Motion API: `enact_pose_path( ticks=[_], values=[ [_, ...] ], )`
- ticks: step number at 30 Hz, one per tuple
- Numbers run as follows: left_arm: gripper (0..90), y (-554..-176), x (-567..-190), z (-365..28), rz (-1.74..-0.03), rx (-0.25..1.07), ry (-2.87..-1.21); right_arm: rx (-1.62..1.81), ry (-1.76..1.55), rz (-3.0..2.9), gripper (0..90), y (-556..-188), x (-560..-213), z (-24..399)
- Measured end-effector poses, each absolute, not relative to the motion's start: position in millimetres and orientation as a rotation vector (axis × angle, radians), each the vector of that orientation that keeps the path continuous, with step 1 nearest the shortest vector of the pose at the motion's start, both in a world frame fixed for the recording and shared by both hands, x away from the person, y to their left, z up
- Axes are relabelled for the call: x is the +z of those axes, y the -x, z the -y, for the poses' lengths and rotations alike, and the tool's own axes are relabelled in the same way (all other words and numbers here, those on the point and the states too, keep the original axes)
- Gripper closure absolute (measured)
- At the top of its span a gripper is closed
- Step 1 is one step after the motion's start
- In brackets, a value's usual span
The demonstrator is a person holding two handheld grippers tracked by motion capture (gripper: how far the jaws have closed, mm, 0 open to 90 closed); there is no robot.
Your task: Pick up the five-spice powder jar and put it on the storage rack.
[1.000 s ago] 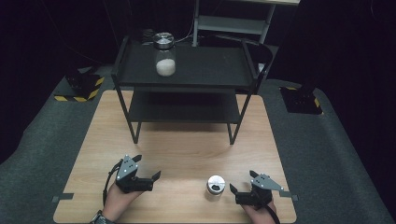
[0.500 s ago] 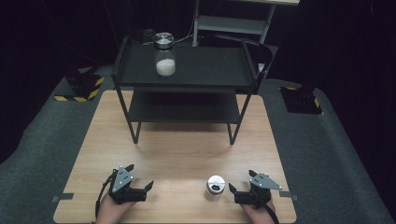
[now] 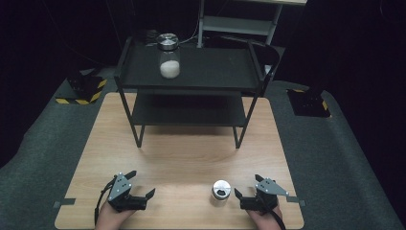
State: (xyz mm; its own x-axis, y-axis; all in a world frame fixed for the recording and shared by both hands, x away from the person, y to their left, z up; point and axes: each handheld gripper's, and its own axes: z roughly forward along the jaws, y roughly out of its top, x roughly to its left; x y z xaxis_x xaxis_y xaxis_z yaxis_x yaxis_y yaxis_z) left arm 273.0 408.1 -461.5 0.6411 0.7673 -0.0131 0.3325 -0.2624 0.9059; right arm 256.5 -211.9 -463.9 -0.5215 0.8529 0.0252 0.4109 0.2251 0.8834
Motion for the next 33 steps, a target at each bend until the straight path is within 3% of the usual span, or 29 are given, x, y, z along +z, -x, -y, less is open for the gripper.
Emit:
enact_pose_path(
  ticks=[33],
  values=[
    [3.6,-280.5,-459.1,-408.5,-0.872,0.495,-1.872,1.271,-1.153,-2.004,0.1,-252.8,-467.5,215.0]
  ],
)
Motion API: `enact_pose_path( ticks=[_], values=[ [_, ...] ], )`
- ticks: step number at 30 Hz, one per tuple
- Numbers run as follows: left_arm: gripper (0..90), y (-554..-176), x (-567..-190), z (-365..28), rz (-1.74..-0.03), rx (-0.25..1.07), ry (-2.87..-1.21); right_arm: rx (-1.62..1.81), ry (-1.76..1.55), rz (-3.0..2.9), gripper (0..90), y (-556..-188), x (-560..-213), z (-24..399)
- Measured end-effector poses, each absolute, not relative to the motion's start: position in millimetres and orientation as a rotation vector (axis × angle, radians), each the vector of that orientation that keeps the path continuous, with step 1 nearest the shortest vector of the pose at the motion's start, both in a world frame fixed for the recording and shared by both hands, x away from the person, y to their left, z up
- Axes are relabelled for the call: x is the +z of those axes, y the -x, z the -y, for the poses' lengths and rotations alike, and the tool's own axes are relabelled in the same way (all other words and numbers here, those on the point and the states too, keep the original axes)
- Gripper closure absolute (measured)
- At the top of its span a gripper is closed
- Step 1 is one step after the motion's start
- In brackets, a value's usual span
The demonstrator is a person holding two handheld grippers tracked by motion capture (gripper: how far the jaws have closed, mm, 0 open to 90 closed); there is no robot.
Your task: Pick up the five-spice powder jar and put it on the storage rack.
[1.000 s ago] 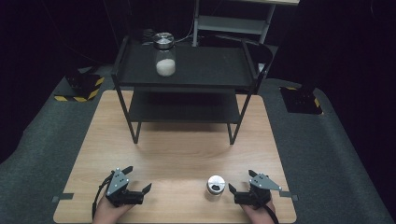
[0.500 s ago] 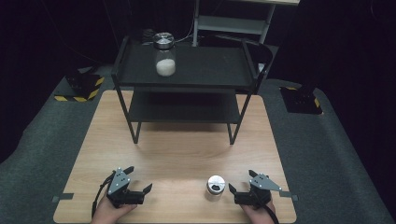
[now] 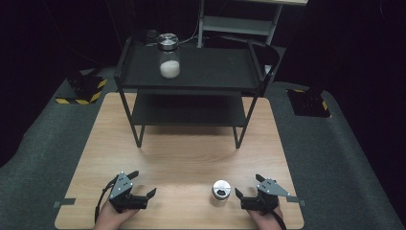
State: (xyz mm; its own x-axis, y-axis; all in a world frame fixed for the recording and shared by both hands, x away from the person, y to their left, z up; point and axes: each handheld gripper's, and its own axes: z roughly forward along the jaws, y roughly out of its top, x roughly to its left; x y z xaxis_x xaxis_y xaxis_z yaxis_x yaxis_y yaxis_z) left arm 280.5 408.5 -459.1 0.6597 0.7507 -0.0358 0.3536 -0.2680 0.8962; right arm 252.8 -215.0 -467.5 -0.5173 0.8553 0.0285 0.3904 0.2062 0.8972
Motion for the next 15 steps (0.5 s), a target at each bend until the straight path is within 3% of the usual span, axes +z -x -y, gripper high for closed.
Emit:
enact_pose_path(
  ticks=[15],
  values=[
    [0.8,-283.4,-459.2,-412.3,-0.894,0.457,-1.856,1.307,-1.109,-1.969,0.0,-239.9,-461.3,216.8]
  ],
)
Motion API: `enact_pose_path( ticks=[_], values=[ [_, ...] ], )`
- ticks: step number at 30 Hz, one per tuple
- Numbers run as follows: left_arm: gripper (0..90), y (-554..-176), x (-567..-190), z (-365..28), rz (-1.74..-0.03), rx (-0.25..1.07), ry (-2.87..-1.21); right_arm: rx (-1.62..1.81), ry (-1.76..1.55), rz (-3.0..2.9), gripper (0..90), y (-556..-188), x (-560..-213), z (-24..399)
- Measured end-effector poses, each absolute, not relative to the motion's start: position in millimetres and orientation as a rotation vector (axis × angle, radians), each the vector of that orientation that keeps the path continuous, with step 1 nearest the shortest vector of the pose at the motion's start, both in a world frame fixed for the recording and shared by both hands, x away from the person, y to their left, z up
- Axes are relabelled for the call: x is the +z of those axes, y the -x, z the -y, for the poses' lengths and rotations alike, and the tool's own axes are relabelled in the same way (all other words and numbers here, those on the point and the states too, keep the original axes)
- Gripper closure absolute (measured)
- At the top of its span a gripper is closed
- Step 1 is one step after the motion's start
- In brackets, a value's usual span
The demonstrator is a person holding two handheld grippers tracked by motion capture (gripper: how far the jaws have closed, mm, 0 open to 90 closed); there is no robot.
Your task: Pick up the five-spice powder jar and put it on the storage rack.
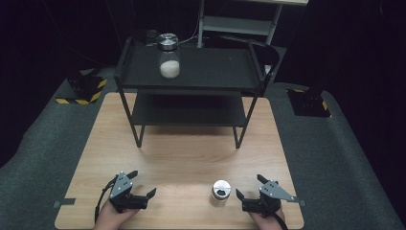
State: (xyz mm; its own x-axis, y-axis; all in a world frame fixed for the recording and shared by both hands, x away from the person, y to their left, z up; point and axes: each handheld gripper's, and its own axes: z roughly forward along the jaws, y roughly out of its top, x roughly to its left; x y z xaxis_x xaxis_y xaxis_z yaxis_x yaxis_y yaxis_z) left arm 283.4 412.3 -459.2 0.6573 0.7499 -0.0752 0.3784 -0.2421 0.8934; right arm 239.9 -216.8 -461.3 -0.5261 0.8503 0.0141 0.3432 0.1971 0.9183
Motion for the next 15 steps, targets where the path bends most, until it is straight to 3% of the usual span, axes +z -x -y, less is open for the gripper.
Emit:
enact_pose_path(
  ticks=[15],
  values=[
    [0.3,-279.8,-457.9,-407.6,-0.89,0.487,-1.873,1.403,-0.997,-1.934,0.0,-220.4,-444.0,212.1]
  ],
)
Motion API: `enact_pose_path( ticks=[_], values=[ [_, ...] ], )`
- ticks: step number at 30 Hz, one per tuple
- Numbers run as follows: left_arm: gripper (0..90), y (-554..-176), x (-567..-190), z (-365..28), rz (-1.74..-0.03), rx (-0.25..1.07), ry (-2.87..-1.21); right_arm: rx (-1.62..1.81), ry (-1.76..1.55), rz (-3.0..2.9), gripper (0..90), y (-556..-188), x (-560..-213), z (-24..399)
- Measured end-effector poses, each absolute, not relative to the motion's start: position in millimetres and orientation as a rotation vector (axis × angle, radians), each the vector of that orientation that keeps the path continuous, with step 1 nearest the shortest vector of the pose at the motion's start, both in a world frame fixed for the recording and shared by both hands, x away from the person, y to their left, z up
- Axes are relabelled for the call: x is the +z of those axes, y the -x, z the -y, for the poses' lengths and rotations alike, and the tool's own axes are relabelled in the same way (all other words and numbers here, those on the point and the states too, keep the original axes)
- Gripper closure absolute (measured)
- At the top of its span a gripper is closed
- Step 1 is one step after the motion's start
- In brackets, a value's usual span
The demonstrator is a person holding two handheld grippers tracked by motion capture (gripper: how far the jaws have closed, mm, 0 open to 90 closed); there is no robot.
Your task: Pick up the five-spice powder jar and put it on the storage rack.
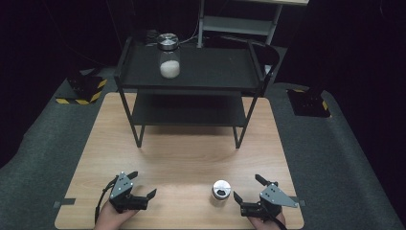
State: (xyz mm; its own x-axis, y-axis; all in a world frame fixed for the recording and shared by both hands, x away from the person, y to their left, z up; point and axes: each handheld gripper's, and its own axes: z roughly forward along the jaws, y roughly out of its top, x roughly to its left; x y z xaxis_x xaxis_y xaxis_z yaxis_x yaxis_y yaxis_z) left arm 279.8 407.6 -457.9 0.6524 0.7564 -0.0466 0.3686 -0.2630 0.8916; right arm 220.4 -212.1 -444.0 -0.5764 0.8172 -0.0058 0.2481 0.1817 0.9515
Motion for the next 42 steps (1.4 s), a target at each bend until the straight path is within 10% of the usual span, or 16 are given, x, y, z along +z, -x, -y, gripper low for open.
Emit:
enact_pose_path(
  ticks=[32,42],
  values=[
    [0.3,-277.8,-456.7,-402.4,-0.876,0.509,-1.895,1.512,-0.943,-2.03,0.1,-229.2,-449.7,181.2],
    [0.3,-278.2,-456.3,-402.2,-0.87,0.507,-1.901,1.536,-0.921,-2.051,15.1,-232.5,-454.9,174.4]
  ],
)
